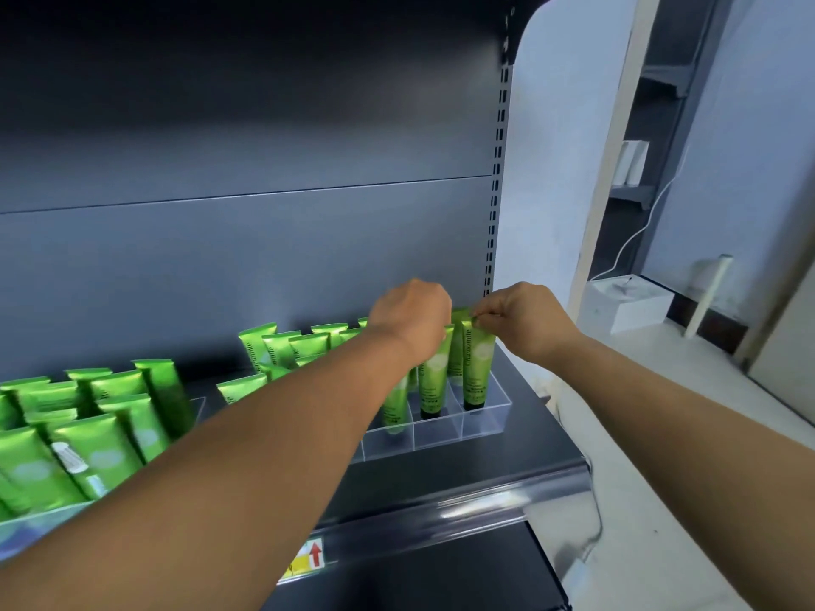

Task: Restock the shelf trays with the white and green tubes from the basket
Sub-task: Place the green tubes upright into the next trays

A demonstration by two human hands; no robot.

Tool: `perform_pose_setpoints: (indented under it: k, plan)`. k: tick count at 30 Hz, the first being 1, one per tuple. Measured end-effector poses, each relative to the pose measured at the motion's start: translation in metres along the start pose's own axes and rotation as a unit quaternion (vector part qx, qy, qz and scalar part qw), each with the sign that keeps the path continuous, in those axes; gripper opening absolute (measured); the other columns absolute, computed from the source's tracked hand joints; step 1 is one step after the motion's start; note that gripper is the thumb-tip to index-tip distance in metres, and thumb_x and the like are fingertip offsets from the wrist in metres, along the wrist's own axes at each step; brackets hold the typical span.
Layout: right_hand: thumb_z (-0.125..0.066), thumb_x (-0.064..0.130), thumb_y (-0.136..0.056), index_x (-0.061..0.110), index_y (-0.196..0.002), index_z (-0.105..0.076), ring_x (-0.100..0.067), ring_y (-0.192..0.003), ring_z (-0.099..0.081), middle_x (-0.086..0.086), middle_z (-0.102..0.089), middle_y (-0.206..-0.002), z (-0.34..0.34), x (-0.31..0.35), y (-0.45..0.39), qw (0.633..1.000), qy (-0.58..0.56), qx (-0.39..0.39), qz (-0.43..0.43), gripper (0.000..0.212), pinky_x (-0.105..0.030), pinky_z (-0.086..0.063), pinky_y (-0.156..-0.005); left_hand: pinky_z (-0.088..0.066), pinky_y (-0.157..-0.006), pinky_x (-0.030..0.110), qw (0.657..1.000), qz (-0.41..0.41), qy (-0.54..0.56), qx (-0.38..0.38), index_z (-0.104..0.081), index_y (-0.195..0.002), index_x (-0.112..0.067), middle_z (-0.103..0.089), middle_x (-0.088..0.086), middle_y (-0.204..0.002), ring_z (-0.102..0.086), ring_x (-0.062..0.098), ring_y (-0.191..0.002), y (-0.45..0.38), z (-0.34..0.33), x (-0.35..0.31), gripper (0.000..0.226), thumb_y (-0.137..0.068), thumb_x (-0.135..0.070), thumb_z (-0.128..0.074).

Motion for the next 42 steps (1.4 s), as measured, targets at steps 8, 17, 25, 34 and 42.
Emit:
perform_pose_setpoints:
  k: [8, 17, 25, 34, 42]
  plan:
    - [-0.059, 0.011, -0.086, 0.008, -0.086, -0.075, -0.030, -0.082, -0.064, -0.013, -0.072, -0.087, -0.017, -0.011, -0.003, 0.999, 0.023, 0.026, 0.015, 0.016, -0.035, -0.052, -0.074, -0.053, -0.074, 0.036, 1.000, 0.003, 0.007, 0.016, -0.070, -0.088, -0.013, -0.068, 0.007, -0.091, -0.064, 0.031, -0.088, -0.010, -0.020, 0.006, 0.008, -0.087, -0.012, -0.062]
    - [-0.059, 0.012, -0.087, 0.007, -0.087, -0.075, -0.030, -0.083, -0.063, -0.013, -0.071, -0.088, -0.019, -0.011, -0.009, 0.999, 0.034, 0.033, 0.008, 0.016, -0.034, -0.050, -0.072, -0.054, -0.082, 0.038, 0.999, 0.013, 0.042, 0.017, -0.072, -0.100, -0.015, -0.068, 0.008, -0.101, -0.064, 0.031, -0.094, -0.012, -0.020, 0.010, 0.014, -0.087, -0.015, -0.065]
    - [-0.056, 0.010, -0.088, 0.006, -0.087, -0.074, -0.024, -0.070, -0.055, -0.014, -0.069, -0.084, -0.019, -0.008, -0.011, 0.998, 0.049, 0.049, 0.008, 0.018, -0.028, -0.043, -0.061, -0.048, -0.068, 0.032, 0.999, 0.006, 0.026, 0.026, -0.063, -0.069, -0.014, -0.061, 0.007, -0.078, -0.062, 0.031, -0.080, -0.012, -0.019, 0.012, 0.017, -0.086, -0.012, -0.065]
    - [-0.065, 0.024, -0.087, 0.017, -0.104, -0.074, -0.013, -0.086, -0.061, 0.000, -0.072, -0.101, -0.006, 0.000, -0.015, 0.999, 0.018, 0.031, -0.012, 0.021, -0.020, -0.043, -0.076, -0.054, -0.080, 0.035, 0.997, 0.021, 0.072, 0.012, -0.072, -0.082, -0.012, -0.071, 0.007, -0.091, -0.064, 0.031, -0.092, -0.022, 0.000, 0.030, 0.010, -0.084, -0.020, -0.065]
    - [-0.062, 0.013, -0.088, 0.013, -0.103, -0.074, -0.018, -0.099, -0.066, -0.002, -0.073, -0.106, 0.002, 0.004, -0.037, 0.999, 0.020, 0.022, -0.013, 0.020, -0.022, -0.048, -0.084, -0.049, -0.091, 0.030, 0.999, 0.012, 0.050, 0.012, -0.072, -0.106, -0.021, -0.070, 0.004, -0.112, -0.062, 0.026, -0.108, -0.042, 0.005, 0.042, 0.022, -0.086, -0.015, -0.066]
Point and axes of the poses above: each hand's wrist, its own y-axis away from the middle knuckle, its own z-axis out of the back of the hand, x = y × z, the point moved 3 cm from there along -y, towards the middle knuckle
